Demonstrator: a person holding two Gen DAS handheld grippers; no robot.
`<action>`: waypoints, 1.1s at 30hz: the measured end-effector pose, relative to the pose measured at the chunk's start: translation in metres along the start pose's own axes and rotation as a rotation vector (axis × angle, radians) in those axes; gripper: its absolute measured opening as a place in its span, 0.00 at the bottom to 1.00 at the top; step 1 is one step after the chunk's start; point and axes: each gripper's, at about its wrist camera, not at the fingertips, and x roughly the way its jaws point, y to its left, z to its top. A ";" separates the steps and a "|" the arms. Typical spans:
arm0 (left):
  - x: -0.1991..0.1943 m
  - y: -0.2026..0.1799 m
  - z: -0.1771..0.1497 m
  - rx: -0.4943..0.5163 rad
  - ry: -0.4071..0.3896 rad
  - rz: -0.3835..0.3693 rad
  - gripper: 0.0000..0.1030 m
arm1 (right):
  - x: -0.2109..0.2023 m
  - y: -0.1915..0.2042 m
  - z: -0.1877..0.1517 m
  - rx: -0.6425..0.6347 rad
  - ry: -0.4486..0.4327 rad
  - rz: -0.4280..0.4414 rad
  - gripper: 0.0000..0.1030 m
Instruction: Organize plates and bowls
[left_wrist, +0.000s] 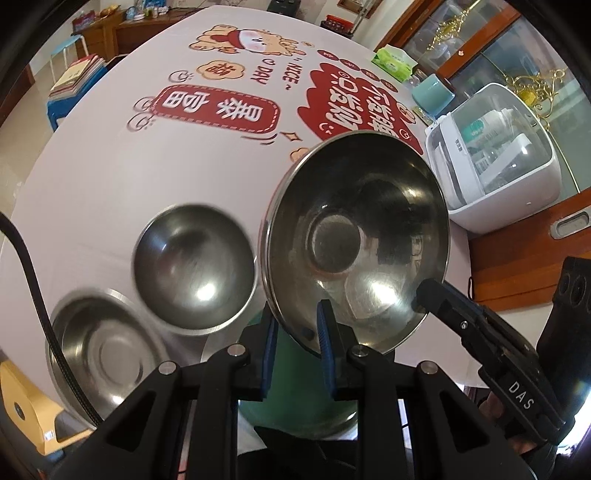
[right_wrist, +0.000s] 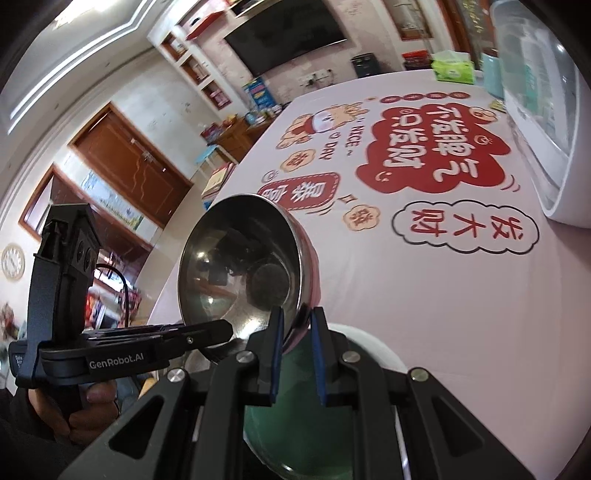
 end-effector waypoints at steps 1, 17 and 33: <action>-0.003 0.002 -0.004 -0.006 -0.004 0.000 0.19 | 0.000 0.004 -0.002 -0.012 0.008 0.005 0.14; -0.027 0.062 -0.055 -0.086 0.016 0.011 0.19 | 0.020 0.070 -0.028 -0.190 0.149 0.019 0.15; -0.058 0.138 -0.081 -0.093 0.066 0.031 0.19 | 0.049 0.144 -0.055 -0.206 0.197 0.018 0.15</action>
